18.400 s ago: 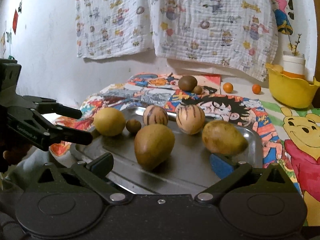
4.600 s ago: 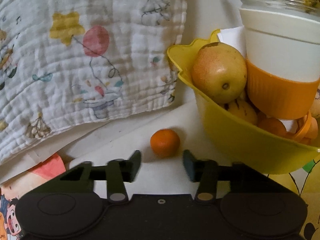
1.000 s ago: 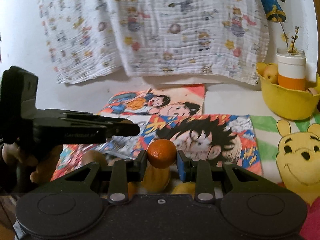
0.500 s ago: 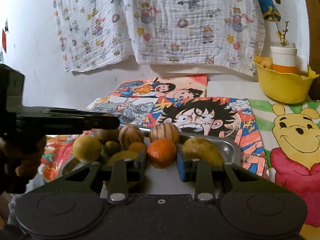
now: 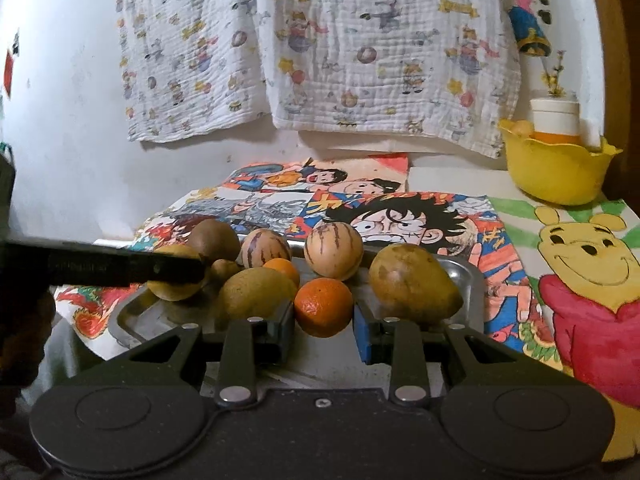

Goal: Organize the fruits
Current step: 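Carry the mandarin with the right tool while the left tool carries the brown fruit over the tray, then lower and open the right tool on the tray while the left tool releases the brown fruit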

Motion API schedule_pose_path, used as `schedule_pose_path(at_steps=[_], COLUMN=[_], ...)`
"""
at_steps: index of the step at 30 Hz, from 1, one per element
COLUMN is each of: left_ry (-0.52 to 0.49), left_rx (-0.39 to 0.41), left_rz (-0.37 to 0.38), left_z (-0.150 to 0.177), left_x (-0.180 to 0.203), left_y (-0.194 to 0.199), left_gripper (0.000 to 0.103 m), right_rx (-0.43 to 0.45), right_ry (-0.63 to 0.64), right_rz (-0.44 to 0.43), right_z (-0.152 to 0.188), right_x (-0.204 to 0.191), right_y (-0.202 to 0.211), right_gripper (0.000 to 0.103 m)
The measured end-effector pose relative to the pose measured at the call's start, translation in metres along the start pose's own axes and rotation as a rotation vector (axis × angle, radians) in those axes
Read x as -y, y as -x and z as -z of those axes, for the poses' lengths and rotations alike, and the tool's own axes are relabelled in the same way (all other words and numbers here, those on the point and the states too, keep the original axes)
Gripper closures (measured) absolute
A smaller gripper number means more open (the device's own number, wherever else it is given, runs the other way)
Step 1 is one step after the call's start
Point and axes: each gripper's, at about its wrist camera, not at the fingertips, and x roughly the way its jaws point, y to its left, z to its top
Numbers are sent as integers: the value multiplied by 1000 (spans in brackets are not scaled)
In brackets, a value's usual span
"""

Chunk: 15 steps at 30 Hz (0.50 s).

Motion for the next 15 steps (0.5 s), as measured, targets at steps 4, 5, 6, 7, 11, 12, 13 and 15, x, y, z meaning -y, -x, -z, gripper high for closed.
schedule_pose_path(at_steps=[4,5,6,7,11,12,13,15], left_ry=[11,14,12,7,-1,1,1,-1], left_rx=[-7,-12,-17,-21,-35,-37,-39,-40], left_rz=[-42,-44,-48,-56,-82,-85,-90,-100], left_z=[8,11,13,15,21,22,22,23], left_x=[-1,-1,0,1,4,4,4,5], left_y=[-3,-4,-5,-6,-10,-11,-12,-13], left_gripper=[73,73,73,73,73,73,73,73], right_rx=[-7,-6,-3,-2,6,10,16,24], right_ry=[-54,-58,-60,-60,-41,-32,-25,-12], right_rz=[28,34,41,51,82,91,101,121], right_z=[7,9,10,11,15,15,15,16], right_x=[0,-1,-1,-3,-8,-10,-11,-14], right_y=[-6,-6,-7,-7,-7,-7,-7,-6], right_gripper=[70,70,70,70,70,69,69,69])
